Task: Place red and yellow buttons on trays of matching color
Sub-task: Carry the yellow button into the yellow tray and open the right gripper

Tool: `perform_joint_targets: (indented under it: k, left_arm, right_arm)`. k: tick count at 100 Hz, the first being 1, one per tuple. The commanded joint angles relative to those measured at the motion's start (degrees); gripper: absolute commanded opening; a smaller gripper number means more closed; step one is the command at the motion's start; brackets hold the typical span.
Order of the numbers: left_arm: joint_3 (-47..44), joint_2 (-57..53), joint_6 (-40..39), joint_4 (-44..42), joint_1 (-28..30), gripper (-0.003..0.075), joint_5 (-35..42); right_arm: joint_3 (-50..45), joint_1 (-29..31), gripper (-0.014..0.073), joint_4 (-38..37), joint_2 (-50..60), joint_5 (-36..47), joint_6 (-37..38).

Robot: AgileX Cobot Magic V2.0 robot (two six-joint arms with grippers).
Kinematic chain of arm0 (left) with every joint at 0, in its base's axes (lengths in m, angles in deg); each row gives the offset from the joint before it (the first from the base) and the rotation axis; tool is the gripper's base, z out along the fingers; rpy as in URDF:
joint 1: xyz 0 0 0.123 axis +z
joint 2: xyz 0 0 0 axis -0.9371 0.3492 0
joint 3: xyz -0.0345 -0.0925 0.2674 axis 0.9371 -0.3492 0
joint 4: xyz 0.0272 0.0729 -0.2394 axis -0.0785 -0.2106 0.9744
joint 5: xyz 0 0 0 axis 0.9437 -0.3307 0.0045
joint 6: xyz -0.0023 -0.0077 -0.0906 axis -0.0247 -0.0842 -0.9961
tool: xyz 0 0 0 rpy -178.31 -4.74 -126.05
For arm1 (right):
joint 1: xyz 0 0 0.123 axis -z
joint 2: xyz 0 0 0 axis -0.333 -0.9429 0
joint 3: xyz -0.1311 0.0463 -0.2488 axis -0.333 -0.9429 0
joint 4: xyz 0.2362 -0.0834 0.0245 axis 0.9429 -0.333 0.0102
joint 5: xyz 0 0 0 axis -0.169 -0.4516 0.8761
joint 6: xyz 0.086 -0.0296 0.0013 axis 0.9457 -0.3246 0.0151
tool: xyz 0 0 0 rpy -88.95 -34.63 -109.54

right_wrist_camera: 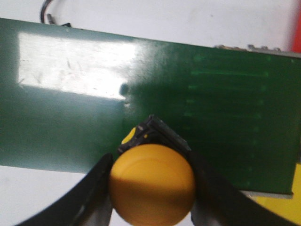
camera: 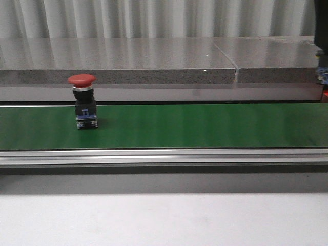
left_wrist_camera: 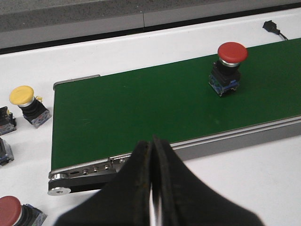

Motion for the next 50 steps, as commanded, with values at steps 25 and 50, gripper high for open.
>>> perform_joint_targets:
  k: [25, 50]
  left_arm:
    - [1.5, 0.1, 0.1, 0.4, -0.4, -0.002, 4.1]
    - [1.5, 0.1, 0.1, 0.4, -0.4, -0.002, 4.1]
  right_arm:
    - [-6.2, 9.1, 0.0125, -1.1, 10.9, 2.5, 0.0]
    - [-10.9, 16.1, 0.0125, -1.1, 15.3, 5.4, 1.5]
